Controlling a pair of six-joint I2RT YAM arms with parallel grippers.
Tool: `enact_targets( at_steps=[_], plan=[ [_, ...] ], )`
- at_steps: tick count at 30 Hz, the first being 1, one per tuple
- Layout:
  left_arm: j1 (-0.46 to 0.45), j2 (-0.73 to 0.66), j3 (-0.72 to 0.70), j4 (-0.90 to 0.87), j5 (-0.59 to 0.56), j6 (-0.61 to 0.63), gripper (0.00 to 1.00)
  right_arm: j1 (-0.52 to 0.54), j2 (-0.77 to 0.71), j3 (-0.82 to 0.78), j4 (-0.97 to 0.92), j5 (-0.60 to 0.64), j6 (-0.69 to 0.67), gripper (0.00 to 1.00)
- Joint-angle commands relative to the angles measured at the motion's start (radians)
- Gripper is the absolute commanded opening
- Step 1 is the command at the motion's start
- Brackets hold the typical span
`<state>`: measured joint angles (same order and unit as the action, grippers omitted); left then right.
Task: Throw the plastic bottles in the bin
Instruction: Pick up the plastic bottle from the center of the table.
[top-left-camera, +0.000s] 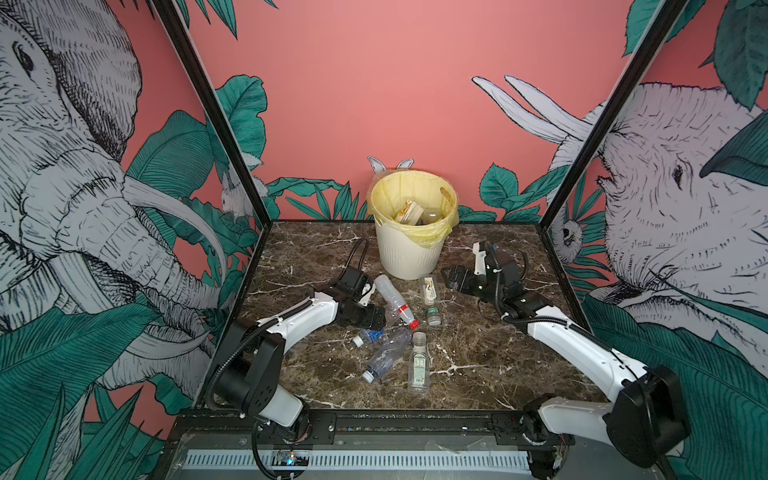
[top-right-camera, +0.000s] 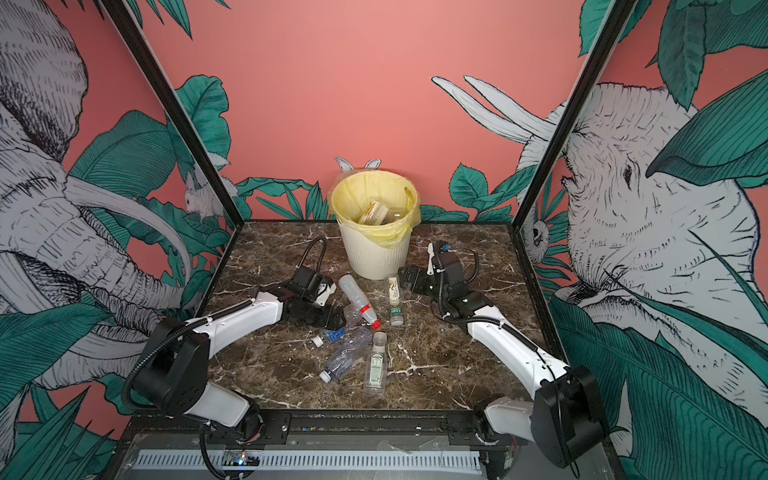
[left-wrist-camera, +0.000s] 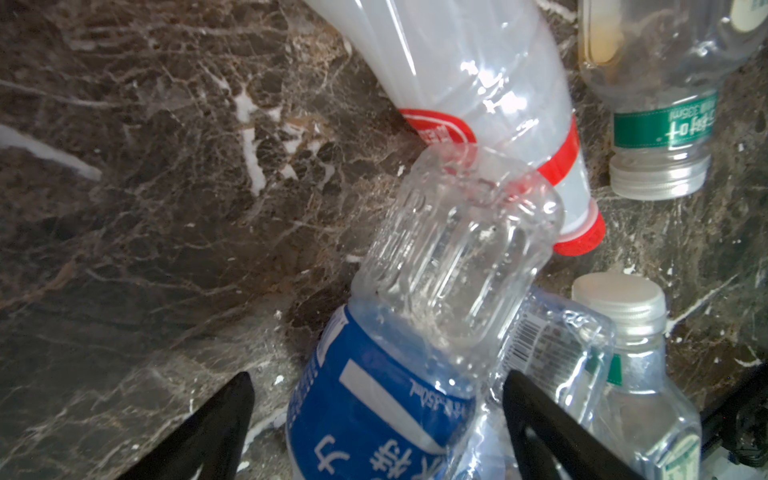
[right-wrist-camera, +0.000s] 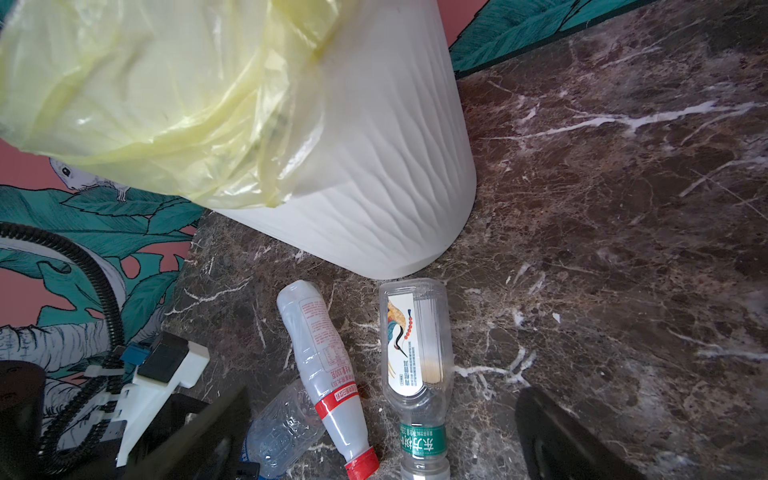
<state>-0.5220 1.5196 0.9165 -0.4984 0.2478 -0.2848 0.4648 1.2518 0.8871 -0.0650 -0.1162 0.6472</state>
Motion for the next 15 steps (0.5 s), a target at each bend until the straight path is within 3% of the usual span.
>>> enact_targets(
  at_steps=[1, 15],
  plan=[
    [-0.013, 0.009, 0.027, 0.006, -0.018, 0.018, 0.94, 0.004, -0.011, -0.014, 0.03, 0.003, 0.002, 0.99],
    [-0.039, 0.058, 0.007, 0.046, -0.07, 0.014, 0.92, 0.004, 0.0, -0.017, 0.042, -0.003, 0.018, 0.99]
  ],
)
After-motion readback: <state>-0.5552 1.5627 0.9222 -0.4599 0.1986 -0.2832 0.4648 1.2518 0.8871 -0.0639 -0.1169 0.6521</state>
